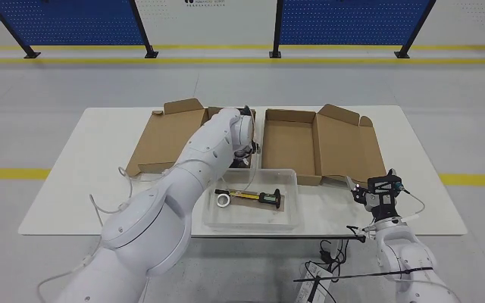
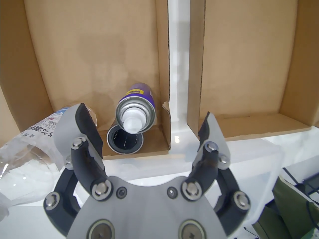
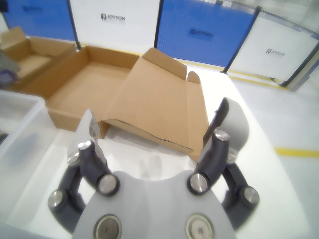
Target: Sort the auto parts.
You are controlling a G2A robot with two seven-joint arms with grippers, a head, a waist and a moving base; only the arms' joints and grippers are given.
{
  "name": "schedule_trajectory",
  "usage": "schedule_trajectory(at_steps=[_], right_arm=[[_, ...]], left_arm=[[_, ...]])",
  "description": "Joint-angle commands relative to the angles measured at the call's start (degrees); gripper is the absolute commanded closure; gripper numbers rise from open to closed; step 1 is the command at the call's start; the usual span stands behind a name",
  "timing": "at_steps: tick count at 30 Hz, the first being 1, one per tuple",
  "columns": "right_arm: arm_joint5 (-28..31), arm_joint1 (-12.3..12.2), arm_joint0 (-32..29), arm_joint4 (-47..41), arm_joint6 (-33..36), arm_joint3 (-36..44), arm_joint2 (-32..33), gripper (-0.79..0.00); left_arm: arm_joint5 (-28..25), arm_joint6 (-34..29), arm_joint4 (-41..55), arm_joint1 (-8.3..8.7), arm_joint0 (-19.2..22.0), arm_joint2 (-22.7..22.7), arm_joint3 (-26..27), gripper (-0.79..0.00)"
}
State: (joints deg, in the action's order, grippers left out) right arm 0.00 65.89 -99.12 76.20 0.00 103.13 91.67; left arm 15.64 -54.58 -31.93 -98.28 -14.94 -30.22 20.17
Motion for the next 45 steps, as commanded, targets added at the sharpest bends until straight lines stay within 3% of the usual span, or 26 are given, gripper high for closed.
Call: schedule_trajectory(at_steps=[1,11,16,20,26,35,45], right_arm=[[0.0,0.0,0.0,0.0,0.0,0.0,0.0,-0.785],[0.0,0.0,0.0,0.0,0.0,0.0,0.0,-0.785],[0.0,0.0,0.0,0.0,0.0,0.0,0.0,-0.785],[0.0,0.0,0.0,0.0,0.0,0.0,0.0,-0.785],[0.0,0.0,0.0,0.0,0.0,0.0,0.0,-0.785],[0.0,0.0,0.0,0.0,0.0,0.0,0.0,-0.785],[0.0,0.0,0.0,0.0,0.0,0.0,0.0,-0.785]], left_arm=[[0.1,0.4,-0.6,-0.03,0.3,-0.1,0.3,-0.785],[-0.7,2.6,-2.0,0.97,1.6,-2.1,4.1,-0.785],[0.6,3.7,-4.7,2.39,1.4,-3.3,8.6,-0.785],[1.8,5.1,-5.1,4.47,0.6,-6.5,14.3,-0.785],[7.2,4.6,-11.6,9.02,-3.5,-12.0,27.3,-0.785],[12.1,-5.1,-26.8,16.29,-16.4,-23.3,53.5,-0.785],[13.0,-13.6,-43.6,20.23,-27.5,-32.8,72.0,-0.785]])
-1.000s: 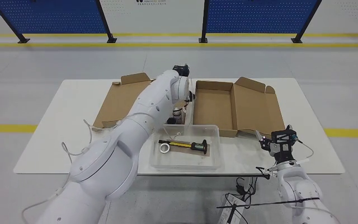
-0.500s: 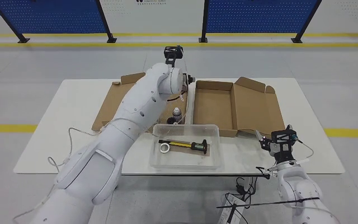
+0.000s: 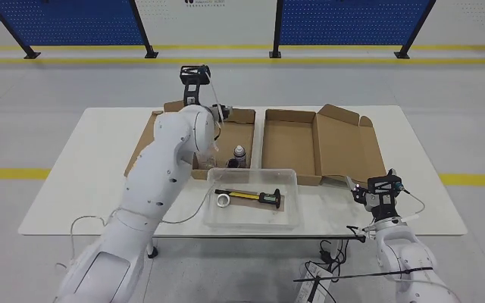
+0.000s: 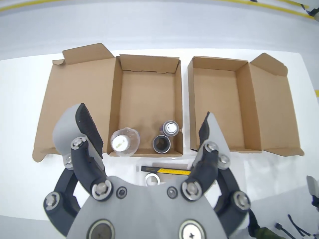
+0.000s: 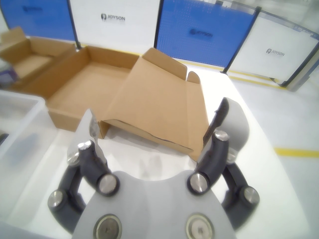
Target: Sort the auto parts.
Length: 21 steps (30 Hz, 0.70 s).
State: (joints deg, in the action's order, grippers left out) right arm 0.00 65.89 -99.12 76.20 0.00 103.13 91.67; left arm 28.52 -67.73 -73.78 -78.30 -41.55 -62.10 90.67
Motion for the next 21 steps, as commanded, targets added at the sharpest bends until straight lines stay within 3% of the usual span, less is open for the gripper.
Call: schedule_trajectory(at_steps=[1,11,21], right_arm=[[0.0,0.0,0.0,0.0,0.0,0.0,0.0,-0.785],[0.0,0.0,0.0,0.0,0.0,0.0,0.0,-0.785],[0.0,0.0,0.0,0.0,0.0,0.0,0.0,-0.785]], left_arm=[[0.1,-1.1,-3.4,0.51,-1.9,-1.8,2.8,-0.785],[-0.6,-6.5,-16.8,2.21,-9.2,-10.3,10.9,-0.785],[0.7,-7.4,-23.0,2.09,-15.2,-17.7,12.9,-0.785]])
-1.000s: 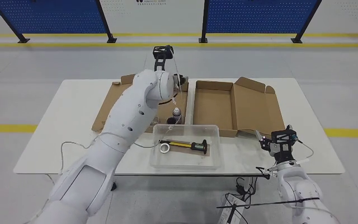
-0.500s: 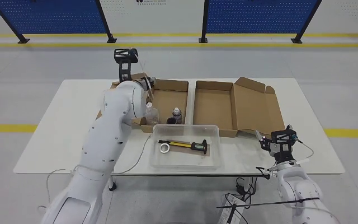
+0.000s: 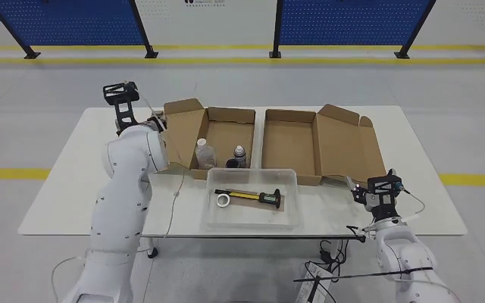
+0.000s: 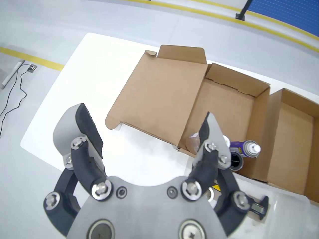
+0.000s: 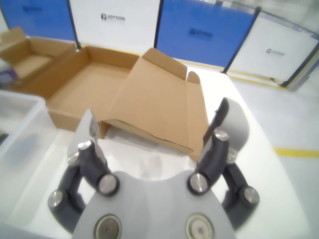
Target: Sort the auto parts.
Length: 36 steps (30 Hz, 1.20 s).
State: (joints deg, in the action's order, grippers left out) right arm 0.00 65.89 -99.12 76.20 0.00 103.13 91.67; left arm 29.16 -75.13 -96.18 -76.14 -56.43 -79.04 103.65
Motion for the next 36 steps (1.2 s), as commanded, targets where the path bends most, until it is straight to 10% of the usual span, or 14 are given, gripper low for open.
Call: schedule_trajectory(at_steps=[1,17,36], right_arm=[[0.0,0.0,0.0,0.0,0.0,0.0,0.0,-0.785],[0.6,0.1,0.2,-1.9,0.7,0.4,0.0,-0.785],[7.3,0.5,3.2,-15.7,21.2,15.5,-3.6,-0.785]], left_arm=[[-0.1,-0.1,-0.9,-0.17,-0.7,-1.5,0.0,-0.785],[-2.2,-2.2,-4.2,-0.91,-2.0,-5.7,0.3,-0.785],[-2.2,-2.2,-4.2,-0.91,-2.0,-5.7,0.3,-0.785]])
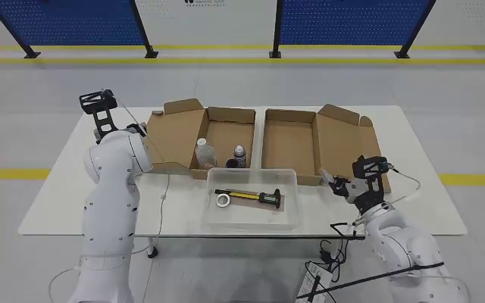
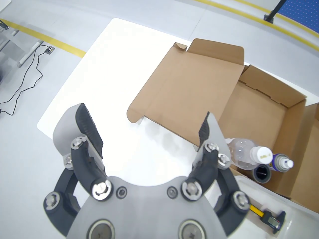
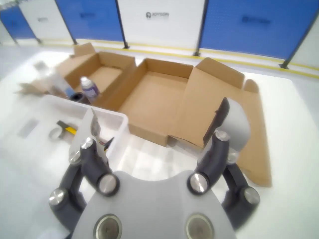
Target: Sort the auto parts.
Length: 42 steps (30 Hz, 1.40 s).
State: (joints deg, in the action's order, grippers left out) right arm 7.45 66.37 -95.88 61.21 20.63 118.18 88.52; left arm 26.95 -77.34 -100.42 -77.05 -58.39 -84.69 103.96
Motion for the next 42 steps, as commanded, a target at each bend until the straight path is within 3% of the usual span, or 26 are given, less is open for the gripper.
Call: schedule_trajectory(at_steps=[1,6,24,28,36,42], right_arm=[[-0.2,0.1,0.0,-0.8,1.1,1.0,-1.1,-0.785],[-1.4,0.4,-0.2,-0.2,2.5,2.1,-4.5,-0.785],[-1.2,0.6,1.3,-1.9,3.3,2.9,-6.9,-0.785],[-3.3,1.1,5.6,-2.2,11.4,2.7,-12.7,-0.785],[-14.4,3.2,21.2,0.7,32.3,-3.1,-26.1,-0.785],[-18.4,4.6,28.4,3.1,40.6,-7.8,-32.5,-0.785]], left_arm=[[0.0,0.0,0.0,0.00,0.0,0.0,0.0,-0.785],[0.0,0.0,0.0,0.00,0.0,0.0,0.0,-0.785],[0.0,0.0,0.0,0.00,0.0,0.0,0.0,-0.785],[0.0,0.0,0.0,0.00,0.0,0.0,0.0,-0.785],[0.0,0.0,0.0,0.00,0.0,0.0,0.0,-0.785],[0.0,0.0,0.0,0.00,0.0,0.0,0.0,-0.785]])
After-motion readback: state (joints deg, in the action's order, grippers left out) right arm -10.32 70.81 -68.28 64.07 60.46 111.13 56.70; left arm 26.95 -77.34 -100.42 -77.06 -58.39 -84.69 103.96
